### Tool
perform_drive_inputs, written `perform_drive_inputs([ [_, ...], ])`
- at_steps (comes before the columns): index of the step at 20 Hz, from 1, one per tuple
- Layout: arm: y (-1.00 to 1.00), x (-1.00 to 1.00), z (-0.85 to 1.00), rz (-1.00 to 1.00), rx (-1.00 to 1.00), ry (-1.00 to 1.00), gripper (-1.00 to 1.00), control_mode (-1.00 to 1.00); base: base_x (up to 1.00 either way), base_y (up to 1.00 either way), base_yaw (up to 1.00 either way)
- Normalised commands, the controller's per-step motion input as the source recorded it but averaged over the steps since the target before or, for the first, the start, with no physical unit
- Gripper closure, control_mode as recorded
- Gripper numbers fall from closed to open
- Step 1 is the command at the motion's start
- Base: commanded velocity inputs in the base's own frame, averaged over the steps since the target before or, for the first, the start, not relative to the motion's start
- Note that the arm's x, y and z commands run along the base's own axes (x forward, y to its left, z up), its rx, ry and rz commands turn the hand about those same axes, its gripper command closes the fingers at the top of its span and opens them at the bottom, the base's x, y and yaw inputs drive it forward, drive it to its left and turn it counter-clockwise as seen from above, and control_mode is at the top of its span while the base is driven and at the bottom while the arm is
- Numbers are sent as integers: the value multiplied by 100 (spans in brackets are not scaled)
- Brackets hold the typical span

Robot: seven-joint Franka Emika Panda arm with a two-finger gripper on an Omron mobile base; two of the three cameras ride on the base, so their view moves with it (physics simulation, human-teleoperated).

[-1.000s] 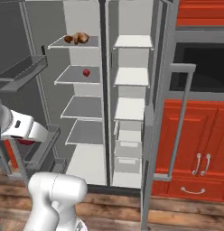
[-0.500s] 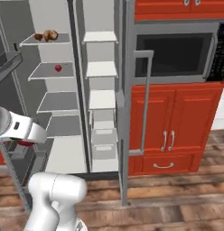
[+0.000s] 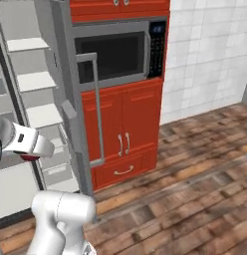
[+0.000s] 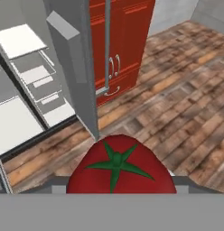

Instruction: Gather the bell pepper and tomato from the fridge and place them on a tray on the dining counter. Then gather the chicken drumsticks from the fridge and place them on the other tray.

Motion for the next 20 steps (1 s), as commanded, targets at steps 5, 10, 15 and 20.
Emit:
perform_drive_inputs([
  [5,0,0,0,0,0,0,100,100,-10,0,-70],
  [10,0,0,0,0,0,0,100,100,-10,0,-68],
  [15,0,0,0,0,0,0,100,100,-1,0,-60],
  [20,0,0,0,0,0,0,100,100,2,2,-52],
])
